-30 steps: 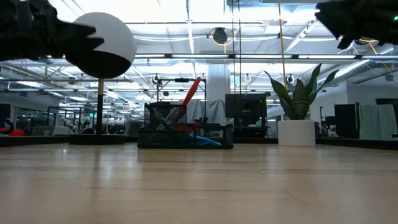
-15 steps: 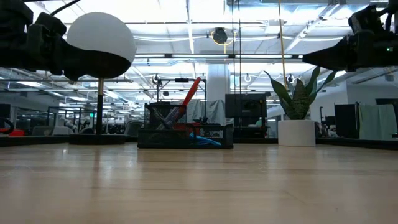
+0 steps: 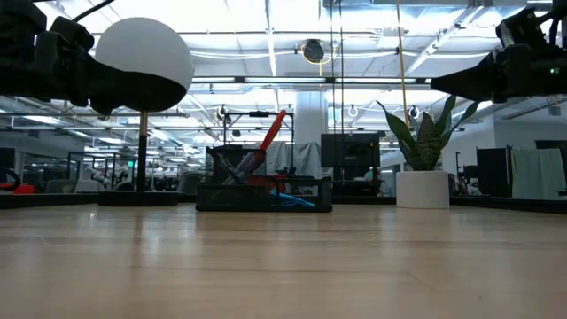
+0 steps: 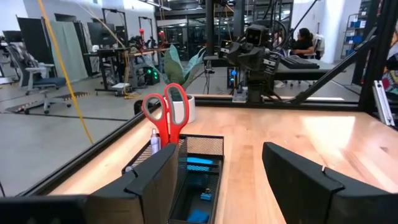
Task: Pick and place office supplies into organizer
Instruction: Return to Home Position
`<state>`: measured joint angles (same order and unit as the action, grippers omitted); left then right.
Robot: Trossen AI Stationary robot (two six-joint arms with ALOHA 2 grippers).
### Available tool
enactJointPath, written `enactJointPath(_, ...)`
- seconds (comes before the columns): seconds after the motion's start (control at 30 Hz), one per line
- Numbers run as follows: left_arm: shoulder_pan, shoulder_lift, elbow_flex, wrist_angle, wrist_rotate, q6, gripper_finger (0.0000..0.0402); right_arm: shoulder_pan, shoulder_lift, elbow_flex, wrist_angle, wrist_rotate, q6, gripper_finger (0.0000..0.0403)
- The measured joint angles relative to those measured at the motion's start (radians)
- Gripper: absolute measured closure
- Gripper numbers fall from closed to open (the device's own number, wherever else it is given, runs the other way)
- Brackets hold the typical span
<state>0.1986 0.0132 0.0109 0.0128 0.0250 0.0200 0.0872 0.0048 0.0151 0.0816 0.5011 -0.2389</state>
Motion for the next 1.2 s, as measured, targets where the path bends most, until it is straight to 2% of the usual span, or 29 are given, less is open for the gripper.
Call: enactJointPath(1.2,0.000,0.000,0.000,-0.001,0.000,0.001,0.0158,0.000,0.000,0.000,0.018,-0.004,0.017,0.0271)
